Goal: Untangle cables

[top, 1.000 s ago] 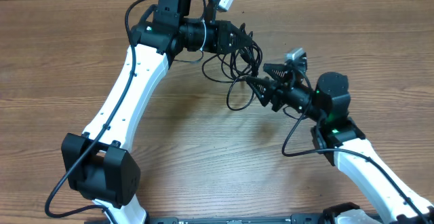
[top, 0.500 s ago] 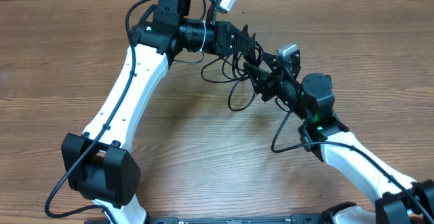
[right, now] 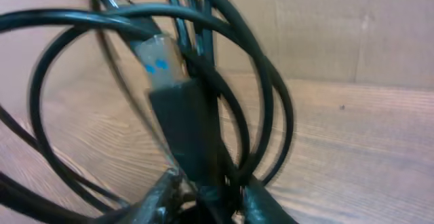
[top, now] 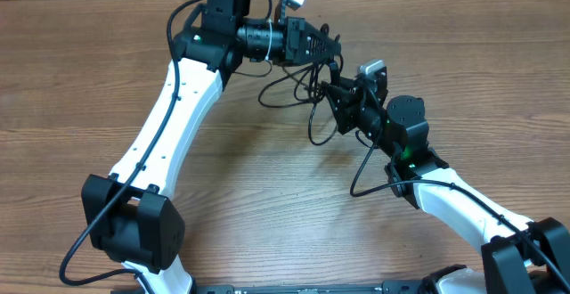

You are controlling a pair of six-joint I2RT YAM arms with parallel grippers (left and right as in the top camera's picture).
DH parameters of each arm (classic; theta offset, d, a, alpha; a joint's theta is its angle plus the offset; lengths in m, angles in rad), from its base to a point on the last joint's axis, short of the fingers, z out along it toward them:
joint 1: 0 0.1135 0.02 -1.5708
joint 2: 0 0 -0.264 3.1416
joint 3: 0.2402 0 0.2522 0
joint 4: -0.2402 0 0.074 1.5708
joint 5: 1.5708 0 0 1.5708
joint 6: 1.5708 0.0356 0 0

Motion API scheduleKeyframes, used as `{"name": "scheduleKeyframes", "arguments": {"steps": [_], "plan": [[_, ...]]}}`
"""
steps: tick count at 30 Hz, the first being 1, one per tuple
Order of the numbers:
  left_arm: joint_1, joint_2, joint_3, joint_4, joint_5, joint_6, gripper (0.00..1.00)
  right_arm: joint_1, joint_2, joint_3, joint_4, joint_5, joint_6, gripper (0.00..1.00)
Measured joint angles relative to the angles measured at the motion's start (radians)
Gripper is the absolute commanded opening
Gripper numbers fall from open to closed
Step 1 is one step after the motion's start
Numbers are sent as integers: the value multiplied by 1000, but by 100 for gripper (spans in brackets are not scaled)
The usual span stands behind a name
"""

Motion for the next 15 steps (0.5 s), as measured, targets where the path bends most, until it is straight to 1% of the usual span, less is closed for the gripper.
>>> {"name": "scheduleKeyframes", "arguments": {"steps": [1,2,11,15], "plan": [[-3,0,0,5,1,-8,4,0,0,0,-1,1,8,7],[-6,0,0,12,4,-17,4,0,0,0,0,3,8,4],[-11,0,0,49,41,-42,4,-11,1,0,-4,5,46,4],[-2,0,0,53,29,-43,4,-77,1,2,-18,-5,94,4]]}}
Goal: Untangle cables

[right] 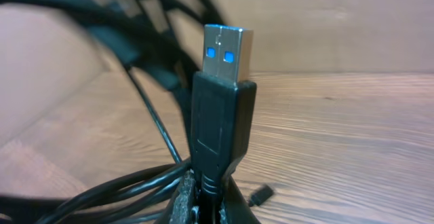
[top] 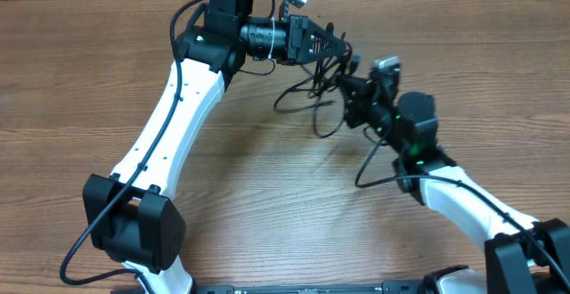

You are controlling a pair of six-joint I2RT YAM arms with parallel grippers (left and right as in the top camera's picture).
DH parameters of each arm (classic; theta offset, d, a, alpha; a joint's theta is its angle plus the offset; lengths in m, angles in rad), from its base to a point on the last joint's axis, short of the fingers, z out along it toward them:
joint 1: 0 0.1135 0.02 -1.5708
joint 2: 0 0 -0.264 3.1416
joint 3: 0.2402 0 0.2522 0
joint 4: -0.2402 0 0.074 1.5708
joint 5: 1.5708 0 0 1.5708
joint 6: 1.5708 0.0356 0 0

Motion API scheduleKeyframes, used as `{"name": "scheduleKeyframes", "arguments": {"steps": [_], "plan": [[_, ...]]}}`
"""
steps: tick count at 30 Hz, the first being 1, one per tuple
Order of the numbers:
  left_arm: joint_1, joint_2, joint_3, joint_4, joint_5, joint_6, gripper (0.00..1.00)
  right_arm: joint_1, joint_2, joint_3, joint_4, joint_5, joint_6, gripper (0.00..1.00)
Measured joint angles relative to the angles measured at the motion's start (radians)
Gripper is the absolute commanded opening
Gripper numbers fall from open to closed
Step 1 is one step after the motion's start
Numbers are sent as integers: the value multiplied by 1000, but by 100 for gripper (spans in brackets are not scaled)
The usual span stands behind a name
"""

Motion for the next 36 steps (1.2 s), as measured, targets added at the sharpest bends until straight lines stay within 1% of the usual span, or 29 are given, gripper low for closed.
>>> {"name": "scheduleKeyframes", "arguments": {"steps": [4,10,11,14,16,18,20,24,25,26,28,31,33,35,36], "plan": [[12,0,-5,-2,-43,-8,4,-114,-5,26,-72,-37,65,4],[14,0,-6,-1,-90,-8,4,-213,-11,31,-158,-102,142,4],[15,0,-6,-1,-97,-10,4,-220,-11,31,-174,-108,146,4],[20,0,-6,8,-102,-10,4,-238,-11,30,-213,-101,156,9],[30,0,-6,15,-102,-10,4,-258,-6,23,-230,-77,165,9],[38,0,-6,16,-102,-10,4,-273,2,19,-235,-61,171,5],[43,0,-6,14,-102,-9,4,-278,6,16,-237,-55,176,4],[48,0,-6,10,-113,10,4,-278,7,16,-225,-130,186,4],[48,0,-6,5,-129,14,6,-278,6,16,-209,-188,187,4],[48,0,-6,3,-138,16,7,-278,6,16,-206,-203,188,4],[48,-1,-5,-24,-175,20,13,-278,6,16,-184,-292,189,4],[48,0,-6,-83,-252,38,18,-278,6,14,-127,-420,193,4],[48,-1,-5,-139,-320,44,24,-278,3,14,-88,-483,192,4],[48,-1,-5,-187,-380,46,28,-278,-4,14,-68,-525,193,4],[48,-1,-5,-212,-411,46,33,-278,-8,14,-65,-537,193,4]]}}
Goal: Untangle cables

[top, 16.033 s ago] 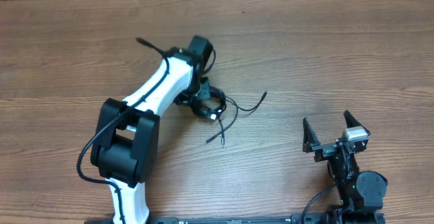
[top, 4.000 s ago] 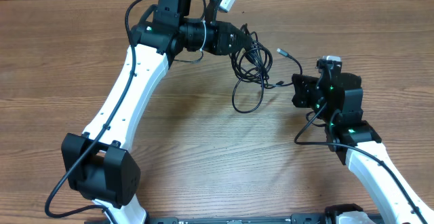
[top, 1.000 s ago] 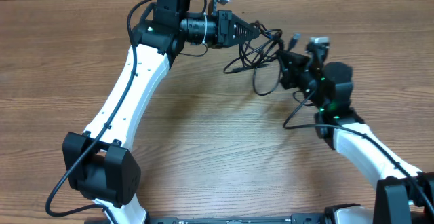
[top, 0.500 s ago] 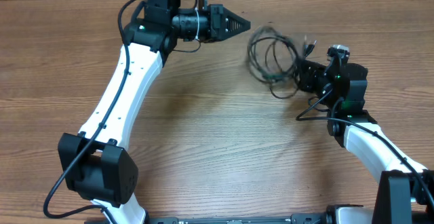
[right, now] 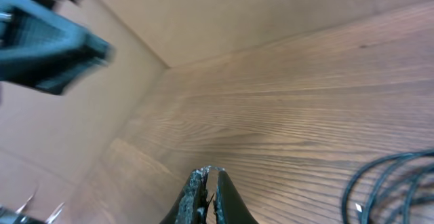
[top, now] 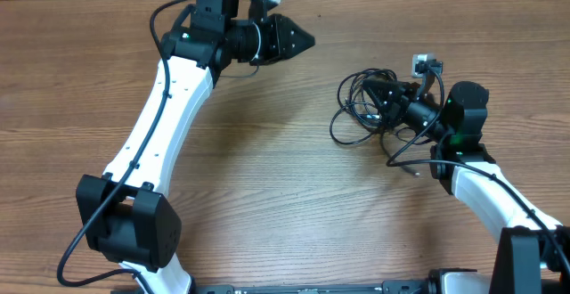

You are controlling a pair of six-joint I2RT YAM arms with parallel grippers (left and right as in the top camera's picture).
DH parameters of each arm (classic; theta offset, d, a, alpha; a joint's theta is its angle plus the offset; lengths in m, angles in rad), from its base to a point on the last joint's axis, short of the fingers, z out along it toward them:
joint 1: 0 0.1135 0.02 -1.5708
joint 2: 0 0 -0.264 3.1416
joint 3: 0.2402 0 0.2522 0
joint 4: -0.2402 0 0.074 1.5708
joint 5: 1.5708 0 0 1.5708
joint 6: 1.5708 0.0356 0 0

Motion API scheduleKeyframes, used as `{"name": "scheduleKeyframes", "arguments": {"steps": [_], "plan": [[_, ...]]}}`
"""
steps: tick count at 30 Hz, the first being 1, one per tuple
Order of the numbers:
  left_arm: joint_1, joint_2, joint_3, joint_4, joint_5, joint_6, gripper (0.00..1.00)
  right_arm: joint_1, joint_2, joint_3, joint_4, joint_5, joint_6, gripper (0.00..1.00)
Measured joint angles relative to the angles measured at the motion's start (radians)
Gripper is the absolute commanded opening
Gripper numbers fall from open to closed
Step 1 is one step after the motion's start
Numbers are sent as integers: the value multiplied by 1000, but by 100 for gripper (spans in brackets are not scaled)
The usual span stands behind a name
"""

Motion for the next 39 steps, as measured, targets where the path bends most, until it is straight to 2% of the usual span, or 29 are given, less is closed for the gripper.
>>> {"name": "scheduleKeyframes", "arguments": {"steps": [2,4,6,8,10,13,15,16,18,21,29,35,39], "plan": [[-1,0,0,-39,-55,5,47,0,-5,0,0,-11,0,5],[-6,0,0,-55,-98,9,60,0,-6,0,0,-12,0,11],[-16,0,0,-55,-125,12,70,0,-6,0,-5,-2,0,13],[-35,0,0,-52,-149,15,75,0,-7,0,-29,32,2,20],[-63,0,0,-50,-185,16,76,1,-8,0,-66,88,-1,26],[-122,0,0,-40,-293,16,77,-1,-8,-2,-142,207,10,44],[-164,1,0,-21,-366,25,78,-9,-9,-2,-161,266,24,50],[-184,4,0,-5,-393,42,82,-15,-9,-2,-164,278,27,57],[-224,21,2,39,-451,90,85,-43,-15,-2,-177,314,44,63],[-264,74,4,78,-509,145,85,-108,-39,-2,-214,358,62,76],[-282,303,4,213,-623,291,82,-213,-65,-2,-337,403,83,100],[-304,410,4,333,-671,362,84,-217,-65,-2,-344,407,79,100],[-339,464,4,411,-678,359,84,-217,-65,-2,-385,423,75,100]]}}
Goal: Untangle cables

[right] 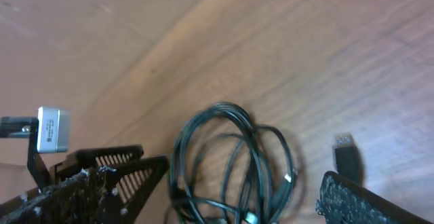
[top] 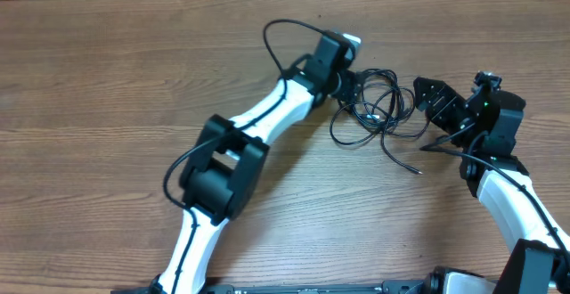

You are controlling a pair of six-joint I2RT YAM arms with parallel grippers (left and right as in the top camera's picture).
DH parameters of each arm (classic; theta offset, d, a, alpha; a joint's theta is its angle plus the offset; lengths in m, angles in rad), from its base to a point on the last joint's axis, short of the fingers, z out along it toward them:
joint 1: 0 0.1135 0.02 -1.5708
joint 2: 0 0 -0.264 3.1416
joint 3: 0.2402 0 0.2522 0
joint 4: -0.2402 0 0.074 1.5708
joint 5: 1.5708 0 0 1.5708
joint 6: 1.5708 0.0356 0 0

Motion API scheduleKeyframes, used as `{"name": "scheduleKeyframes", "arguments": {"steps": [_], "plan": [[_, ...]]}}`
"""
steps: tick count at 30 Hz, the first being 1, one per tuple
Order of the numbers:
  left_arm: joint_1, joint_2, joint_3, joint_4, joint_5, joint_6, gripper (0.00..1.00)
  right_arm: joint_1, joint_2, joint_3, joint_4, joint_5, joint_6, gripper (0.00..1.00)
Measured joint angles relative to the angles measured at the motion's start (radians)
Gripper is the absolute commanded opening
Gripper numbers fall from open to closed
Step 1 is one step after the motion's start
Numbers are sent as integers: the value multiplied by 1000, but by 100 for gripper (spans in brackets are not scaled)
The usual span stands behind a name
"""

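The black cable tangle (top: 367, 107) lies in loose loops on the wooden table. In the right wrist view the same coil (right: 230, 159) has a USB plug (right: 346, 154) lying free beside it. A loose end (top: 405, 159) trails toward the front. My right gripper (top: 427, 107) stands wide open just right of the tangle, and its fingers (right: 363, 200) hold nothing. My left gripper (top: 350, 82) reaches in at the tangle's upper left, with its ribbed fingers (right: 129, 170) touching the coil's edge. Their gap is unclear.
Bare wooden tabletop (top: 107, 89) stretches to the left and front. The left arm (top: 267, 116) lies diagonally across the middle. A cardboard-coloured wall (right: 81, 20) rises behind the table.
My right gripper was shut at the bundle; now it is open and sits a little to the right. The left gripper was far off at upper left; now it is at the tangle.
First both grippers were at the tangle near the back centre, the right one shut by a USB plug. Then the pair stood slightly further right. Later the left was away while the right had the bundle at right. Now the bundle lies on the table.
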Motion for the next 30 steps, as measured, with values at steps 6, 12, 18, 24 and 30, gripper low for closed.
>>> {"name": "scheduleKeyframes", "arguments": {"steps": [6,12,18,24,30], "plan": [[-56,47,0,98,-30,-12,49,0,0,0,-93,47,-13,100],[-79,90,5,82,-125,16,4,0,0,0,-98,35,-19,100],[-77,76,8,36,-179,64,4,0,0,0,-146,28,-23,100],[-39,-137,1,-149,-267,85,4,0,0,0,-183,-72,-23,100],[-11,-475,2,-264,-153,85,4,0,0,-2,-39,-394,-24,100]]}}
